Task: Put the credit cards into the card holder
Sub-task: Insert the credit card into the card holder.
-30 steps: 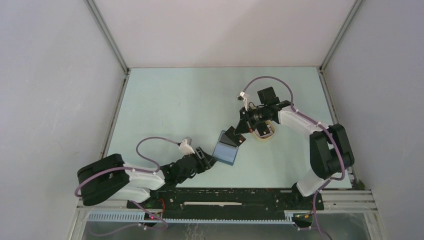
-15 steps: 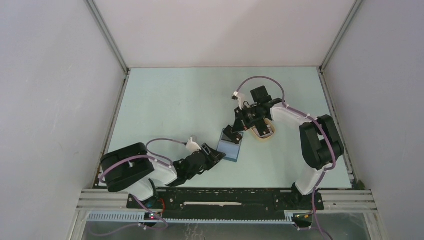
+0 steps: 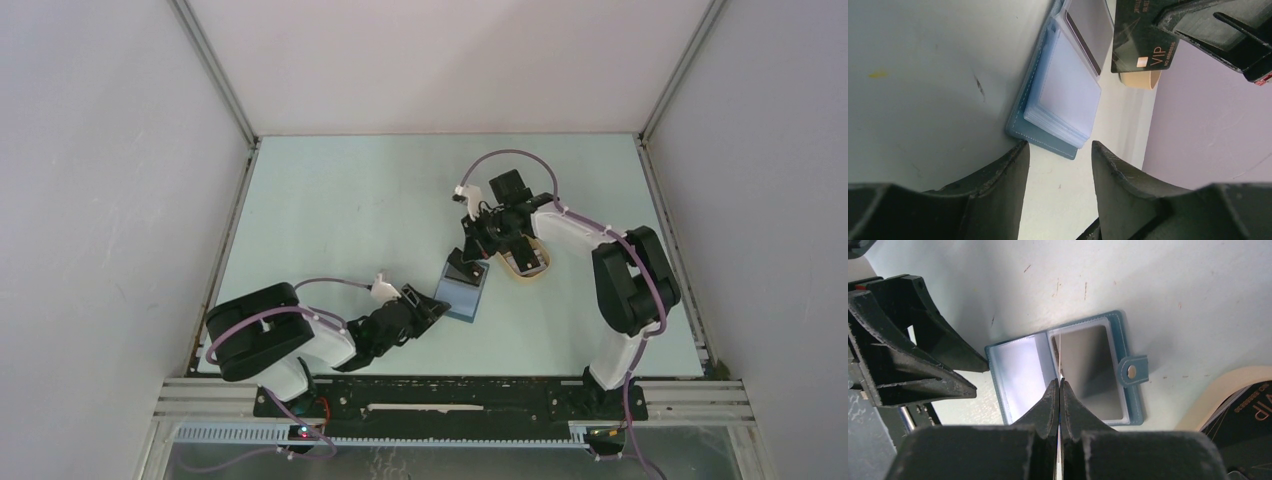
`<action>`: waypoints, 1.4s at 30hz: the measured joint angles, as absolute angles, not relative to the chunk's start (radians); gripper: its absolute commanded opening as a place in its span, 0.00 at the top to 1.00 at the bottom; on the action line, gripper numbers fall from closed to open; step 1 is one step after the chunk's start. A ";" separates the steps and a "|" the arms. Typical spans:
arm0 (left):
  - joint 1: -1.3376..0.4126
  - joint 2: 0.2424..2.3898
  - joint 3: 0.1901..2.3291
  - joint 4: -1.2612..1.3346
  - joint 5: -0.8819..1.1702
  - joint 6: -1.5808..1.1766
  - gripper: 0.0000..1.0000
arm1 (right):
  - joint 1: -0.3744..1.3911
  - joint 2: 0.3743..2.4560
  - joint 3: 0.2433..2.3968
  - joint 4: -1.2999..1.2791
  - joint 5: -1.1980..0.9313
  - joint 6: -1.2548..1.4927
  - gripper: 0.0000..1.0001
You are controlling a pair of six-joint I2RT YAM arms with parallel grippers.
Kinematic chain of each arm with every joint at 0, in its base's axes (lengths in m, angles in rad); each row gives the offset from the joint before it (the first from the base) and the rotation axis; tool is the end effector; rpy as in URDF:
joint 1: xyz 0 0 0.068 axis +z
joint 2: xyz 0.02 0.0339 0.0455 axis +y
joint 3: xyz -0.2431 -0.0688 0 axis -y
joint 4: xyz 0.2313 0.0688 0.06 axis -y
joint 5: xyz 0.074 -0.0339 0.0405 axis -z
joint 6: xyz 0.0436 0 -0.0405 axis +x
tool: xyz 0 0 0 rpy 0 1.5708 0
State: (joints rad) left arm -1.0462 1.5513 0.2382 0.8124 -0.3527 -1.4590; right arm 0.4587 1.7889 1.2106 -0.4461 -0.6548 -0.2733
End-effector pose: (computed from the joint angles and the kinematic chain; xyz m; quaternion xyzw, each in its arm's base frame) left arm 0.1298 -0.1942 0.0930 -0.2611 0.8106 -0.4296 0.3004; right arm 0.3070 0.1812 0.1819 -0.4073 0.8203 0.3320 0.2257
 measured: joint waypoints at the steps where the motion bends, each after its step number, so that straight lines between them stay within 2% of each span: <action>1: -1.045 1.551 0.238 0.812 -0.353 -1.459 0.45 | 0.461 1.795 1.219 -0.447 -0.648 -0.278 1.00; 13: -0.987 1.548 0.239 0.811 -0.329 -1.432 0.46 | 0.460 1.858 1.238 -0.496 -0.621 -0.289 1.00; 25: -0.924 1.522 0.253 0.765 -0.298 -1.342 0.46 | 0.405 1.887 1.238 -0.509 -0.748 -0.201 1.00; 36: -0.915 1.381 0.268 0.585 -0.229 -1.095 0.49 | 0.358 1.879 1.119 -0.368 -0.791 -0.028 1.00; 42: -0.914 1.312 0.268 0.583 -0.190 -0.980 0.63 | 0.354 1.880 1.119 -0.318 -0.830 0.020 1.00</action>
State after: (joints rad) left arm -0.9138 1.3121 0.2684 0.5827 -0.1898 -0.9798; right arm 0.3542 1.8797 1.1187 -0.3180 -0.8299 0.0204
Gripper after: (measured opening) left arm 0.436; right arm 0.008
